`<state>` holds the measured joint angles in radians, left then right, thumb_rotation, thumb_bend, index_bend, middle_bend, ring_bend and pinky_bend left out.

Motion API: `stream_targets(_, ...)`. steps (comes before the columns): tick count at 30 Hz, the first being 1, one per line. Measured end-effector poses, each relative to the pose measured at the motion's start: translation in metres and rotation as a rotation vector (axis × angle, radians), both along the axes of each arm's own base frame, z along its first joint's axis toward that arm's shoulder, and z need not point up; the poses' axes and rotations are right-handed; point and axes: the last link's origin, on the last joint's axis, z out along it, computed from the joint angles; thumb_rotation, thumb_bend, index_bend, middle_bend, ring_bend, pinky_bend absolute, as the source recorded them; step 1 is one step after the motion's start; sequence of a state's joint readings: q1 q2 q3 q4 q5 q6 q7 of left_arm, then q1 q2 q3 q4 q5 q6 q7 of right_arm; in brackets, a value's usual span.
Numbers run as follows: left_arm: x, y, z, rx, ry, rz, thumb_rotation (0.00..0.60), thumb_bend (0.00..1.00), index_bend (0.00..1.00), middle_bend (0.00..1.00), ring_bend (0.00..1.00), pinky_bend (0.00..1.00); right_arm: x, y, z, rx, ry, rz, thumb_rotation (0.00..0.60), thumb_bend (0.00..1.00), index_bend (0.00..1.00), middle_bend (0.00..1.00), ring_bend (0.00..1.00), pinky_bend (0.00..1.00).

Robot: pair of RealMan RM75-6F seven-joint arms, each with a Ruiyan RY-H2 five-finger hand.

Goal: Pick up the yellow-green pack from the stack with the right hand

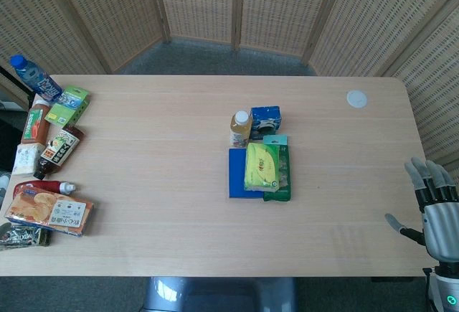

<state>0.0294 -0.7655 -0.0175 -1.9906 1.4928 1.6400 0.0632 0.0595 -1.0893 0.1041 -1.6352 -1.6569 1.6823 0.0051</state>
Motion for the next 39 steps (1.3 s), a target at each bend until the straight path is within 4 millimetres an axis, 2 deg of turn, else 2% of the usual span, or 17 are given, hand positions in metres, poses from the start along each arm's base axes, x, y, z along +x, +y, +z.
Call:
stream_targets(12,0.003,0.0,-0.006,-0.018,0.008,-0.01,0.6,0.0,0.0,0.0,0.0,0.0,-0.003,-0.003,-0.006,0.069,-0.054,-0.006,0.6,0.0,0.0,0.0,0.0,0.0)
stream_targets(17,0.0,0.001,-0.01,-0.032,0.013,0.005,0.6,0.0,0.0,0.0,0.0,0.0,0.001,-0.004,-0.016,0.121,-0.072,0.015,0.6,0.0,0.0,0.0,0.0,0.0)
stream_targets(24,-0.001,0.004,-0.012,-0.041,0.014,0.011,0.6,0.0,0.0,0.0,0.0,0.0,0.019,-0.012,-0.051,0.3,-0.036,0.073,0.6,0.0,0.0,0.0,0.0,0.0)
stream_targets(31,-0.002,0.004,-0.013,-0.044,0.011,0.018,0.6,0.0,0.0,0.0,0.0,0.0,0.046,-0.042,-0.086,0.479,0.018,0.085,0.6,0.0,0.0,0.0,0.0,0.0)
stream_targets(39,-0.003,0.006,-0.014,-0.047,0.015,0.023,0.6,0.0,0.0,0.0,0.0,0.0,0.082,-0.071,-0.118,0.534,0.082,0.089,0.6,0.0,0.0,0.0,0.0,0.0)
